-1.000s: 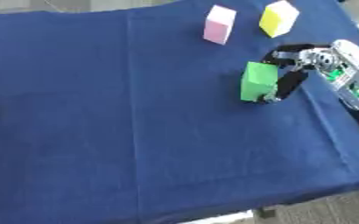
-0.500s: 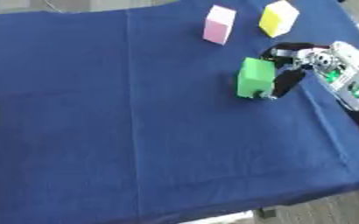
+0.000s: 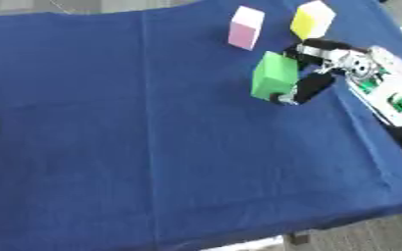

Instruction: Pick up the objects with one hand, pass them to the other hand, and then place them into the box on the other side of the table.

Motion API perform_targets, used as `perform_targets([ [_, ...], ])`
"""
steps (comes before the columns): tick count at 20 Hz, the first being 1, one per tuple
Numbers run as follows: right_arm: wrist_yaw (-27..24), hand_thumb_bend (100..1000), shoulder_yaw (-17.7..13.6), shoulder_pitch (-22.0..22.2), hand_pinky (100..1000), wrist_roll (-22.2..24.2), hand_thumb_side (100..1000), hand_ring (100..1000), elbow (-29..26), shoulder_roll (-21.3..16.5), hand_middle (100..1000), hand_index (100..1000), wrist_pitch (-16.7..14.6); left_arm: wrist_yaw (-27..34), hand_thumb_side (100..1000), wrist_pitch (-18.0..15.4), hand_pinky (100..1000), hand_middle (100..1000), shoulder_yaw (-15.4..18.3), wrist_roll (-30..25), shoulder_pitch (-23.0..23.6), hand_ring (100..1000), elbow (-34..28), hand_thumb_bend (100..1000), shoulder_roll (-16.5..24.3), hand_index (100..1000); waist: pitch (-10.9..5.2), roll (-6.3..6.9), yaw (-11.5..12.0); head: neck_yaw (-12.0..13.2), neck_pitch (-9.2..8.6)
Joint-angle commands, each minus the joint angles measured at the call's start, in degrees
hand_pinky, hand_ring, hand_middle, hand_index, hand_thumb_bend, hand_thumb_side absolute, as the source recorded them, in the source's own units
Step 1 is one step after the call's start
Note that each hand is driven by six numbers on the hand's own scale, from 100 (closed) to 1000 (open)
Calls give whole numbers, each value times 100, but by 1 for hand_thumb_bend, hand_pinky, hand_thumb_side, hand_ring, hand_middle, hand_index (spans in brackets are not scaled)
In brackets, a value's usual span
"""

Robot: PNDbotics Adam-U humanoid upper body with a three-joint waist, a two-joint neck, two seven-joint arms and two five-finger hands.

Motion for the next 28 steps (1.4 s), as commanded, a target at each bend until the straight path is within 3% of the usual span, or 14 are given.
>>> perform_targets([
  [1, -200, 206, -71, -63, 821, -183, 137, 703, -264, 23, 518, 540, 125, -72, 630, 40, 778, 739, -34, -87, -130, 721, -238, 609, 269, 879, -59, 36, 17, -20, -18],
  [6, -248, 195, -32, -34, 818, -521, 138, 698, -340, 447, 518, 544, 211, -308, 607, 227, 778, 738, -239, -335, -306, 722, -653, 609, 459, 877, -89, 63, 60, -32, -15],
  [13, -229, 170, -14, 47, 810, -985, 140, 687, -348, 1038, 513, 542, 112, -828, 584, 757, 776, 720, -697, -977, -672, 717, -1364, 619, 861, 873, -145, 101, 108, -23, -16],
  [28, -1149, 137, 162, 207, 801, -1787, 151, 676, -301, 1785, 504, 539, -335, -1255, 591, 1468, 769, 713, -1462, -2021, -1234, 708, -1978, 611, 1307, 866, -209, 135, 69, 62, -9],
])
